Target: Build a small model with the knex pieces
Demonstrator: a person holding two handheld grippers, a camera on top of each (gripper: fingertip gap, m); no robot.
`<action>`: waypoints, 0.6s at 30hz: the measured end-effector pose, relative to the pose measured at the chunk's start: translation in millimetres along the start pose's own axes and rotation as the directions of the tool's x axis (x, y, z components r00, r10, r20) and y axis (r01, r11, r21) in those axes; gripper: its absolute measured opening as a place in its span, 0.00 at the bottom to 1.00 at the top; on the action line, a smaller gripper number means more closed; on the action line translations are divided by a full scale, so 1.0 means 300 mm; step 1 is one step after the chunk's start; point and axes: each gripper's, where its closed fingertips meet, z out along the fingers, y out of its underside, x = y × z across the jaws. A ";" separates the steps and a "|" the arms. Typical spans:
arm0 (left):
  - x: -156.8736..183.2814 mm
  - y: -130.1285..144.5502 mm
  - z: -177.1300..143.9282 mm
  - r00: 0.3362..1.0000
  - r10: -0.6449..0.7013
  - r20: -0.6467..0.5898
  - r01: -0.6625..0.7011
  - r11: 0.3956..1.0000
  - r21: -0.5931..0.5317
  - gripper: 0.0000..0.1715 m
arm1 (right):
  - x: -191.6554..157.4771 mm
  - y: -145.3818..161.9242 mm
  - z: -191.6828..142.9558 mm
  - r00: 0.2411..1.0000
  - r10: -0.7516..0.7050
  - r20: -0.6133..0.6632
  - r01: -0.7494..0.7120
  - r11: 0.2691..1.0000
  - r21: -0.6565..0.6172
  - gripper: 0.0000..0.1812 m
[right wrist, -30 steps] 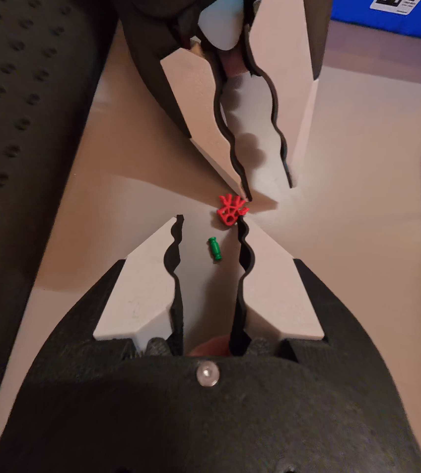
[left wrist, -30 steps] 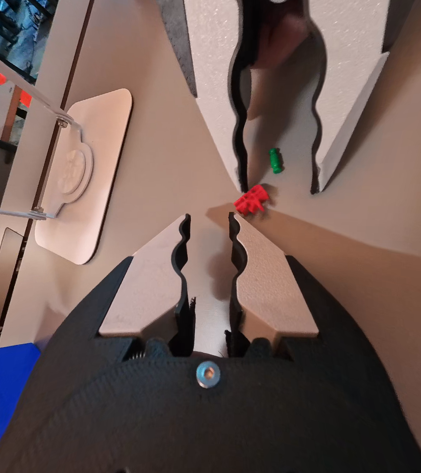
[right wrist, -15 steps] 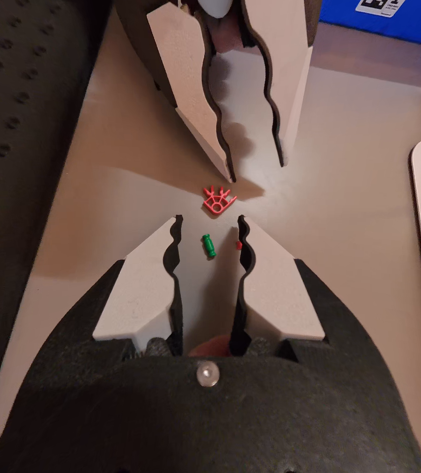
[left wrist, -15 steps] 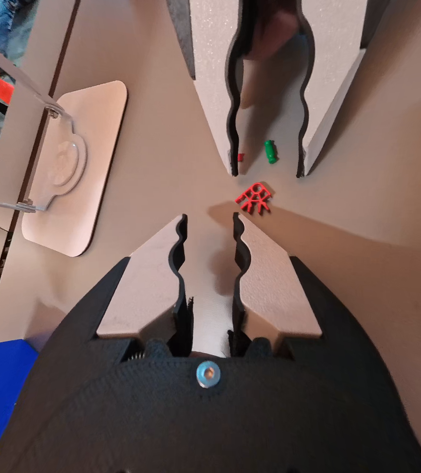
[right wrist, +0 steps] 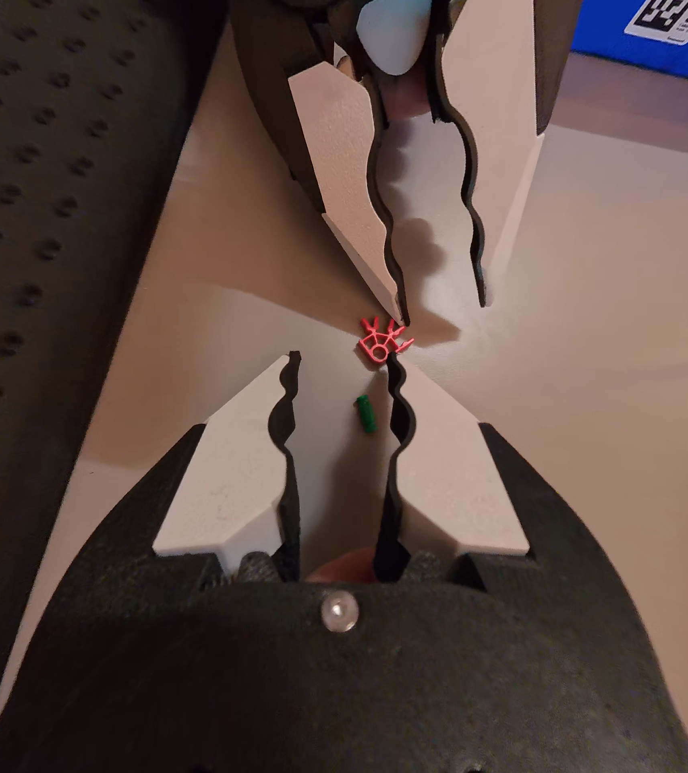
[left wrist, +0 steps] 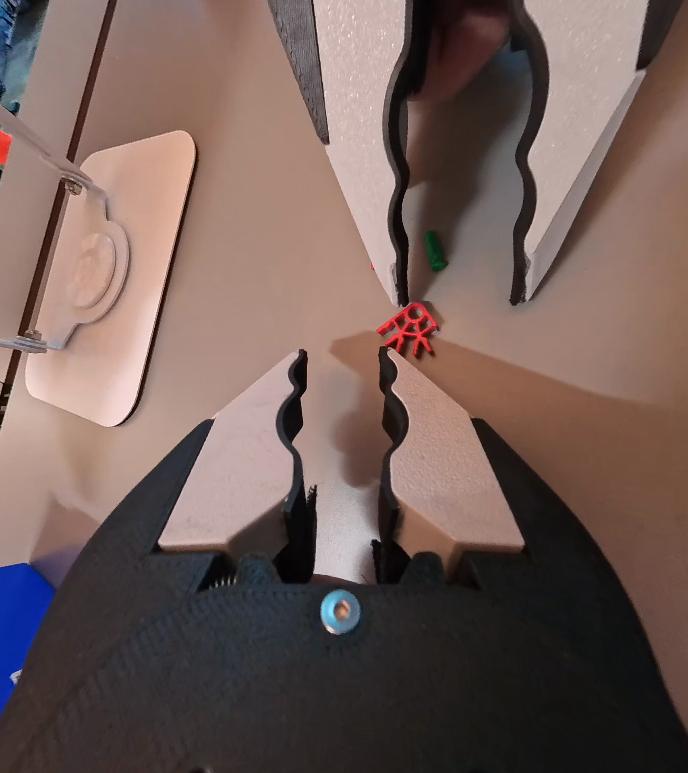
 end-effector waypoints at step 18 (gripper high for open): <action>-0.010 -0.007 -0.009 1.000 0.000 0.016 0.000 1.000 0.014 0.21 | 0.018 -0.012 -0.010 1.000 0.001 -0.026 -0.001 1.000 0.031 0.23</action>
